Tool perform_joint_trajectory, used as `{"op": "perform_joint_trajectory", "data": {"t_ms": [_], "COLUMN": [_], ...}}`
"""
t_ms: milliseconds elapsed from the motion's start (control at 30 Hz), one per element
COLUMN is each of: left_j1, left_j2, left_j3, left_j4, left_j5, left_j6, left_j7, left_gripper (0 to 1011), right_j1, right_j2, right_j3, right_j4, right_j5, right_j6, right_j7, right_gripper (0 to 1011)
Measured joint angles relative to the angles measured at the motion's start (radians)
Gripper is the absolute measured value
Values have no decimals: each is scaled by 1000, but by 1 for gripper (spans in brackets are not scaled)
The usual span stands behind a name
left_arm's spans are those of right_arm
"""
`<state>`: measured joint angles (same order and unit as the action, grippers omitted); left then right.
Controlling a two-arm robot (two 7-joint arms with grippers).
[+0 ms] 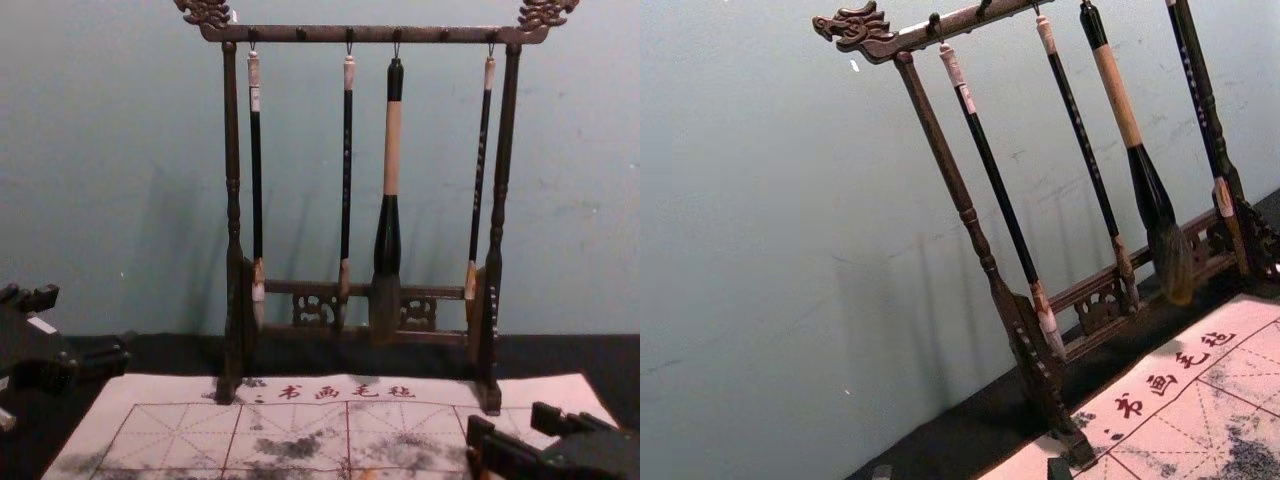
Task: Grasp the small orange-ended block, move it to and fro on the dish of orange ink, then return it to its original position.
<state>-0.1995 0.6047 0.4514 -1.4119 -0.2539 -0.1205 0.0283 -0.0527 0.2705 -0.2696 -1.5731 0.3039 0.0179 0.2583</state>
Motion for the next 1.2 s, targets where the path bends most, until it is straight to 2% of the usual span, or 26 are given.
{"op": "perform_joint_trajectory", "data": {"t_ms": [33, 67, 200, 233, 367, 700, 867, 900, 933, 967, 1033, 1067, 1133, 1167, 1200], "left_j1": [0, 0, 0, 0, 0, 0, 0, 0, 0, 0, 0, 0, 0, 0, 0], "left_j2": [0, 0, 0, 0, 0, 0, 0, 0, 0, 0, 0, 0, 0, 0, 0], "left_j3": [0, 0, 0, 0, 0, 0, 0, 0, 0, 0, 0, 0, 0, 0, 0], "left_j4": [0, 0, 0, 0, 0, 0, 0, 0, 0, 0, 0, 0, 0, 0, 0], "left_j5": [0, 0, 0, 0, 0, 0, 0, 0, 0, 0, 0, 0, 0, 0, 0], "left_j6": [0, 0, 0, 0, 0, 0, 0, 0, 0, 0, 0, 0, 0, 0, 0], "left_j7": [0, 0, 0, 0, 0, 0, 0, 0, 0, 0, 0, 0, 0, 0, 0], "left_gripper": [1001, 1001, 1001, 1001, 1001, 1001, 1001, 1001, 1001, 1001, 1001, 1001, 1001, 1001, 1001], "right_j1": [0, 0, 0, 0, 0, 0, -7, -10, -10, -11, -10, -7, -3, 1, 1], "right_j2": [0, 0, 0, 0, 0, 0, -6, -11, -14, -20, -26, -30, -33, -34, -34], "right_j3": [0, 0, 0, 0, 0, 4, 34, 46, 50, 61, 69, 75, 80, 82, 82], "right_j4": [0, 0, 0, 0, 0, -11, -49, -56, -56, -53, -39, -19, 4, 29, 29], "right_j5": [0, 0, 0, 0, 0, 4, 19, 15, 10, -15, -50, -85, -117, -148, -148], "right_j6": [0, 0, 0, 0, 1, -7, -55, -80, -90, -126, -161, -183, -196, -207, -207], "right_j7": [0, 0, 0, 0, 0, 7, 2, -12, -19, -41, -66, -90, -111, -129, -129], "right_gripper": [715, 772, 898, 898, 1002, 1003, 1003, 1002, 1003, 1003, 1003, 1003, 1003, 1003, 1003]}}
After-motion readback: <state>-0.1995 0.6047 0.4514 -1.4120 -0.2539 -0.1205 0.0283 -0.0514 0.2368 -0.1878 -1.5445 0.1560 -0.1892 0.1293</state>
